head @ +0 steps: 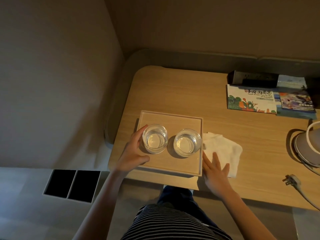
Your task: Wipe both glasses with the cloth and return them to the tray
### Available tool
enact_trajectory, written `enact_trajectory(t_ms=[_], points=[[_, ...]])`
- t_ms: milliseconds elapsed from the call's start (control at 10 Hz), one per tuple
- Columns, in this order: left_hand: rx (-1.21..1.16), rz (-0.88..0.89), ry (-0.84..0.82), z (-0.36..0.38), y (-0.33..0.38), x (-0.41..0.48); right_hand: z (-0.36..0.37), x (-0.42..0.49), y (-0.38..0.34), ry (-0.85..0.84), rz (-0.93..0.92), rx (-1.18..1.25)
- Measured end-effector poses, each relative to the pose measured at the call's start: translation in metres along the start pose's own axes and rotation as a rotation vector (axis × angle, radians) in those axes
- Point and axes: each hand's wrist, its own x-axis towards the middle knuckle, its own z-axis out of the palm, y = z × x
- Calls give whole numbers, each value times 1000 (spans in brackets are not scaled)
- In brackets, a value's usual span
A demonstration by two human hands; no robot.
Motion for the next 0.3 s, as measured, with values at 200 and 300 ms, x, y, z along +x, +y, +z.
enact_trajectory(t_ms=[200,300], points=[[18,32,10,0,-1,0,-5,-11,9,56,-9,7],[-3,15,20,3,1,-1,-19,-17,1,192,-10,159]])
